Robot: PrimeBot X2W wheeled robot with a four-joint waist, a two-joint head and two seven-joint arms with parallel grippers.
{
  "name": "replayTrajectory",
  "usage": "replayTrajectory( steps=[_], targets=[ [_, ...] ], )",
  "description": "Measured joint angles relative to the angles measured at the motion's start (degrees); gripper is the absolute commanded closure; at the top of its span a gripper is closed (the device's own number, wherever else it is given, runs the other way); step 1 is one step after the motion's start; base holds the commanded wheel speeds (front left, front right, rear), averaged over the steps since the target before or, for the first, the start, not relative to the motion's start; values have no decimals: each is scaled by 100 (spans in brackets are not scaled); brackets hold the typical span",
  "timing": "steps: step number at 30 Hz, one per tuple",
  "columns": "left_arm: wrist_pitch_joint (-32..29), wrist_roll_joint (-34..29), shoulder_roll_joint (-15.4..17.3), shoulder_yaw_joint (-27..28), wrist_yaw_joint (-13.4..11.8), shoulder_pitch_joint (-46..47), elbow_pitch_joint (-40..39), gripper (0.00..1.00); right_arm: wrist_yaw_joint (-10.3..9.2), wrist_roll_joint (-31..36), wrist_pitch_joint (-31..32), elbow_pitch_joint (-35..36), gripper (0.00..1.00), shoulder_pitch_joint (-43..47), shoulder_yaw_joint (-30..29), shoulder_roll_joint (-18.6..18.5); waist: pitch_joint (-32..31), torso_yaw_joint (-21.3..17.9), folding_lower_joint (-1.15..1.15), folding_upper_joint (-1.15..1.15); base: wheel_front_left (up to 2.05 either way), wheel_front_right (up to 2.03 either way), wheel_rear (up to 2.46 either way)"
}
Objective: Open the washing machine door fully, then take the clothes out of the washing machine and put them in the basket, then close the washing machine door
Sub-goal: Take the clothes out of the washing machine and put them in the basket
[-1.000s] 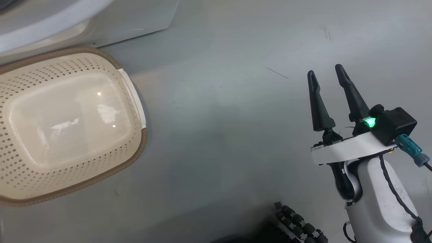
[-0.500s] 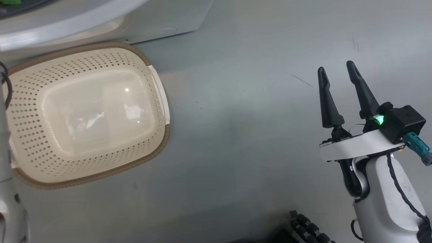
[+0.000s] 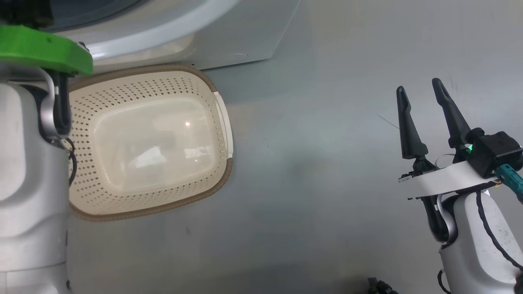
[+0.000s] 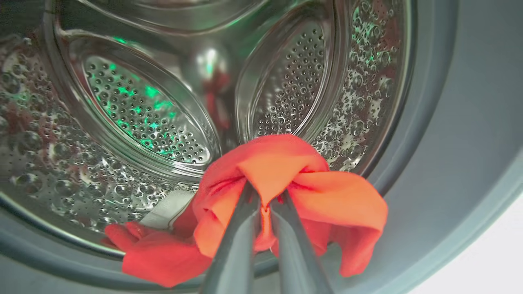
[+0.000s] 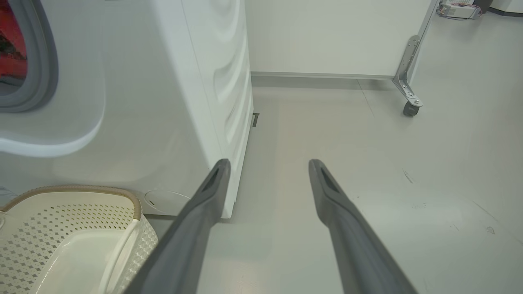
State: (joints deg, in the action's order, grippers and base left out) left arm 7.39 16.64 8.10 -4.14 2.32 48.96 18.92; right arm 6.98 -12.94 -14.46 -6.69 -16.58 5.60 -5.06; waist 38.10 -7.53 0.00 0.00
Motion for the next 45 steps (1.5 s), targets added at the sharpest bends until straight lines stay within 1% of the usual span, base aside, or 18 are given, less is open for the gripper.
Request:
replayTrajectory(
  steps=[3,8,13,23,31,34,40,45],
  targets=[
    [315,0,-98,-14,-9,-390,-99,100,0,24,1,-31,0,120,-15,-36,-181,136,0,0,0,0,0],
    [601,0,-241,-63,-37,-766,-213,100,0,53,0,-81,0,228,-20,-52,-381,276,0,0,0,0,0],
    [643,0,-413,-171,-60,-1163,-405,100,0,99,0,-112,0,387,-38,-76,-649,454,0,0,0,0,0],
    [705,-81,-487,-463,-58,-1873,-895,100,0,151,1,-192,0,692,-65,-137,-1218,827,0,0,0,0,0],
    [715,-193,-510,-595,-60,-2330,-1753,100,0,156,1,-232,0,989,-11,-121,-1740,1134,0,0,0,0,0],
    [732,-197,-517,-628,-64,-2518,-1948,100,0,156,1,-236,0,1052,21,-111,-1881,1228,0,0,0,0,0],
    [731,-80,-522,-739,-102,-3111,-1927,100,1,158,1,-214,0,1098,137,-75,-2038,1359,0,0,0,0,0],
    [632,81,-536,-891,-102,-3445,-1682,100,1,199,1,-137,0,1108,215,-75,-1954,1361,0,0,0,0,0]
  ],
)
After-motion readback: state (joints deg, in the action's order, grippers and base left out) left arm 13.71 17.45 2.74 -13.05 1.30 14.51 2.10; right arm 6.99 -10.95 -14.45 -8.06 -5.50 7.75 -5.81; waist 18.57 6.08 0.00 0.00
